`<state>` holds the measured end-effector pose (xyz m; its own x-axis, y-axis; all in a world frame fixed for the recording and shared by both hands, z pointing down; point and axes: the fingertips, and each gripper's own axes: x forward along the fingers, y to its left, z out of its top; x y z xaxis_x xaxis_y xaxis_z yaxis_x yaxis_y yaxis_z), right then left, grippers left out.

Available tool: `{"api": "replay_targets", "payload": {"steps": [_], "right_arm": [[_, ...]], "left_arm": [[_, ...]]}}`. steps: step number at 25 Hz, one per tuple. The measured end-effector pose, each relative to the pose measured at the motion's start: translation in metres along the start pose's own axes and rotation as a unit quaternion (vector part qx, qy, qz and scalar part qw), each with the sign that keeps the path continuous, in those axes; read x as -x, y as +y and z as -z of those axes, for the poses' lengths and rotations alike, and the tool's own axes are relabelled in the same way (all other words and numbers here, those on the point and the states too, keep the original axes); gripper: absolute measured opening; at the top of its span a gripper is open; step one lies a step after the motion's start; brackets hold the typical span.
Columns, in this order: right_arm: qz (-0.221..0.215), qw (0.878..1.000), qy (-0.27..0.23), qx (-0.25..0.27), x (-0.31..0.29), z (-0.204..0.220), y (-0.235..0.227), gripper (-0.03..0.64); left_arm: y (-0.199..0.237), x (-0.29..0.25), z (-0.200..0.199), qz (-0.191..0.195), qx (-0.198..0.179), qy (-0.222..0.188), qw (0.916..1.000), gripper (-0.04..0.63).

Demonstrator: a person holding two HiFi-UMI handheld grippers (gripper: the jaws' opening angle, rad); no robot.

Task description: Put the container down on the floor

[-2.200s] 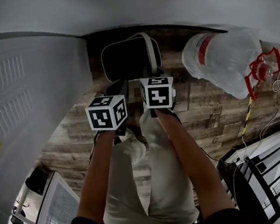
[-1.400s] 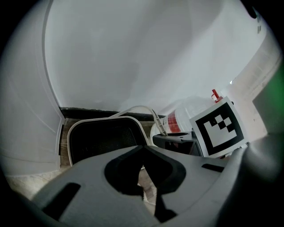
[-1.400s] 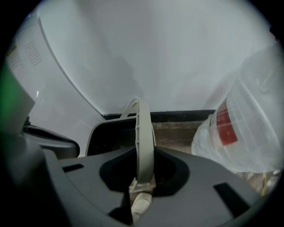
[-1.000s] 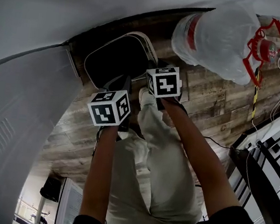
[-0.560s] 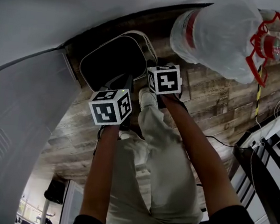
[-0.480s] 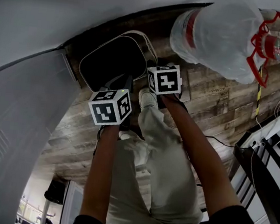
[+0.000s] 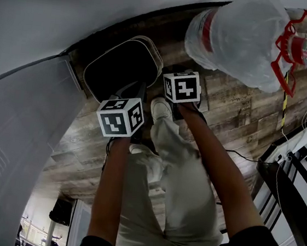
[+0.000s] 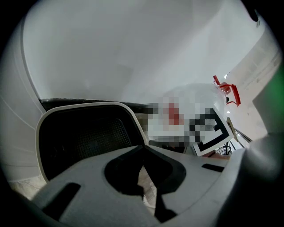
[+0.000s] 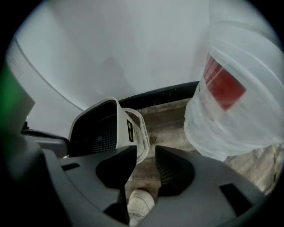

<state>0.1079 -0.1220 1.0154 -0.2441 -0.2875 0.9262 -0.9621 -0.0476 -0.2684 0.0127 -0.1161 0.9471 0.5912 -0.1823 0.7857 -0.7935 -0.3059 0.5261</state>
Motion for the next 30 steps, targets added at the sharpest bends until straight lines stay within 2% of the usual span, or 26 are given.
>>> {"api": "replay_targets", "payload": {"steps": [14,23,30], "right_arm": [[0.015,1.0,-0.01,0.012,0.034,0.001,-0.01,0.109],[0.016,1.0,-0.015,0.003,0.089,-0.003,0.007,0.04],[0.003,1.0,-0.03,0.0,0.155,-0.031,0.037,0.032]], "left_arm": [[-0.029,0.012,-0.002,0.003,-0.011,-0.002,0.9999,0.017],[-0.064,0.059,-0.021,0.002,-0.011,-0.013,0.9999,0.017],[-0.091,0.109,-0.045,0.006,-0.001,-0.022,0.9997,0.017]]}}
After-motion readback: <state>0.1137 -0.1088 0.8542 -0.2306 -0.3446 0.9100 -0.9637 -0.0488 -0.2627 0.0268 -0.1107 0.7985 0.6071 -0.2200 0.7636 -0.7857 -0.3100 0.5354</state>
